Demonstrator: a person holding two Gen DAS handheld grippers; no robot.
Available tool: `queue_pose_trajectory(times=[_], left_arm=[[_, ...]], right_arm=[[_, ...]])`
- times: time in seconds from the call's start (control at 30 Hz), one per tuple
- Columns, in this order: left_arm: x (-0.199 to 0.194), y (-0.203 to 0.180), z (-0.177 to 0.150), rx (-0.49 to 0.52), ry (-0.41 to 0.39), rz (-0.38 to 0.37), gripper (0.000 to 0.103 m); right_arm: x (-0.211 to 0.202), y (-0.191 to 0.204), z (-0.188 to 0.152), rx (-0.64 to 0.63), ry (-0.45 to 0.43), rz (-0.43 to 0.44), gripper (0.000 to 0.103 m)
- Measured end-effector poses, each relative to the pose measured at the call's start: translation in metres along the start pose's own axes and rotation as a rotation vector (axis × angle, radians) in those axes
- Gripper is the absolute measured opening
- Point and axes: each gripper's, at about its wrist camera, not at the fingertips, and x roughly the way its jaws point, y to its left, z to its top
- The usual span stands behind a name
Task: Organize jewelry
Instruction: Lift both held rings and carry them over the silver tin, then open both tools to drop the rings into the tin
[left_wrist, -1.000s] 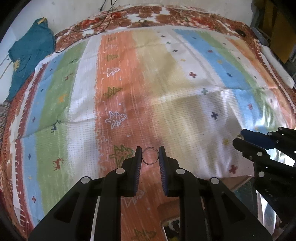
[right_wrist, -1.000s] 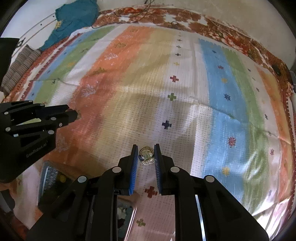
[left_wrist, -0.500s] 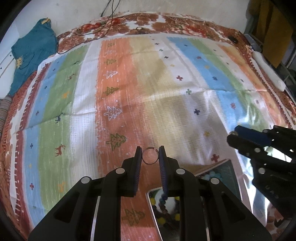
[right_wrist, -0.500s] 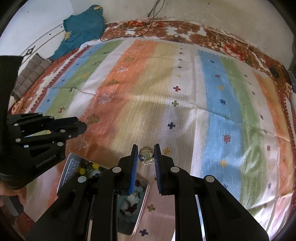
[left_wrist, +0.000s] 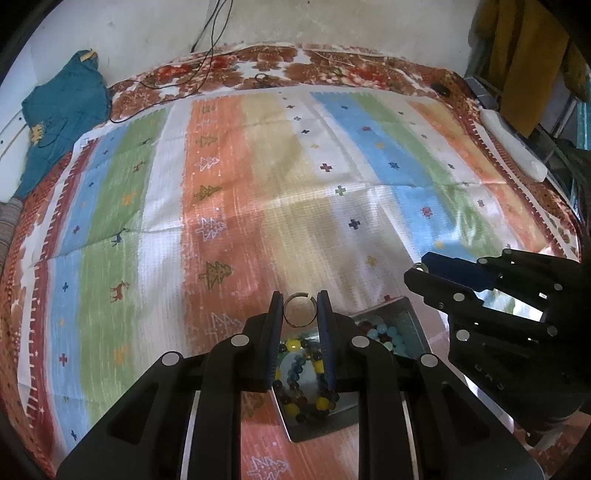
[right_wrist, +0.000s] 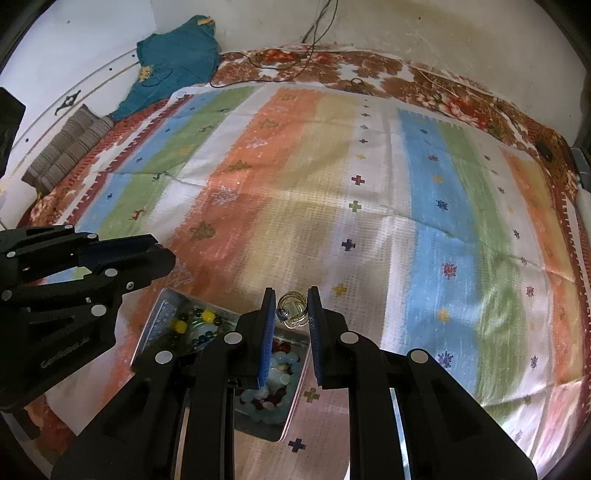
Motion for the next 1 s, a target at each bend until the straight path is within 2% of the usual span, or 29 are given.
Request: queue_pose_trajectory(times=[0.7, 0.77, 0.83, 0.9, 1.0], left_arm=[[-0.030, -0.005, -0.024, -0.022, -0.024, -0.050, 0.020], [-0.030, -0.005, -0.026, -0.028, -0.023, -0.051, 0.026], [-0.031, -0.003, -0.029, -0.036, -0.024, -0.040, 0.029], [-0.032, -0.001, -0.032, -0.049, -0.021, -0.036, 0.033], [-0.036, 0.002, -0.040, -0.063, -0.021, -0.025, 0.034]], right_arm=[[-0.019, 0.019, -0.021, -0.017, 0.000, 0.061, 0.018], [-0.020, 0.019, -0.023, -0.022, -0.002, 0.054, 0.022], [-0.022, 0.019, -0.026, -0.023, -0.005, 0.047, 0.033], [-0.025, 0.018, -0.028, -0.025, -0.007, 0.041, 0.033], [-0.030, 0.016, -0.033, -0.021, -0.011, 0.033, 0.034]])
